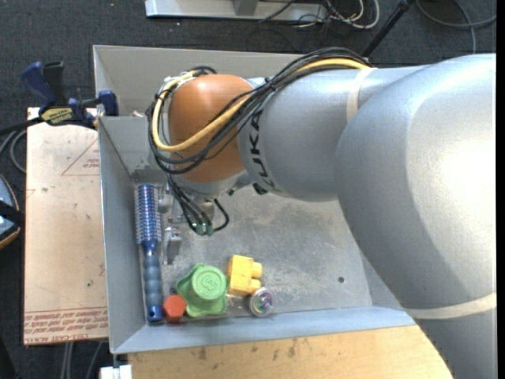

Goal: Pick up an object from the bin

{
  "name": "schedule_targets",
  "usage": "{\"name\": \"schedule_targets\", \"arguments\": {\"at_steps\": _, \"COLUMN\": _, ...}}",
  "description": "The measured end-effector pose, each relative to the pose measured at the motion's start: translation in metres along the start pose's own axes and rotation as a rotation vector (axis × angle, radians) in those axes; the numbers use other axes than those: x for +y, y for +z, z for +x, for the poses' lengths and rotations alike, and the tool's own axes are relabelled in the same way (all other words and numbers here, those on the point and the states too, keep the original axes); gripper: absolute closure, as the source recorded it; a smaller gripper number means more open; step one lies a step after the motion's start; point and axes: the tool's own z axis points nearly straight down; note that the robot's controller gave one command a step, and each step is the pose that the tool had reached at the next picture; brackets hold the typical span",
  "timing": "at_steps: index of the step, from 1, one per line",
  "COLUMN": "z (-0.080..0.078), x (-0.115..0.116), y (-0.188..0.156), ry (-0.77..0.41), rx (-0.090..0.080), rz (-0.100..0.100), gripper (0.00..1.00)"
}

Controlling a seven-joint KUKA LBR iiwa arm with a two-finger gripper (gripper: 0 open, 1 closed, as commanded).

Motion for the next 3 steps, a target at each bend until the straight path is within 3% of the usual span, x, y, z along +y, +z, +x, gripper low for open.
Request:
{"name": "schedule_targets", "arguments": {"at_steps": 1, "z": 0.035, "x": -0.006, "y": 0.033, "ry": -0.275, "rx": -0.012, "rz": 0.001, "gripper": 0.0}}
{"name": "schedule_targets", "arguments": {"at_steps": 2, "z": 0.047, "x": -0.085, "y": 0.047, "ry": -0.524, "rx": -0.025, "rz": -0.006, "gripper": 0.0}}
{"name": "schedule_targets", "arguments": {"at_steps": 3, "z": 0.027, "x": -0.14, "y": 0.046, "ry": -0.905, "rx": -0.028, "rz": 0.0, "gripper": 0.0}}
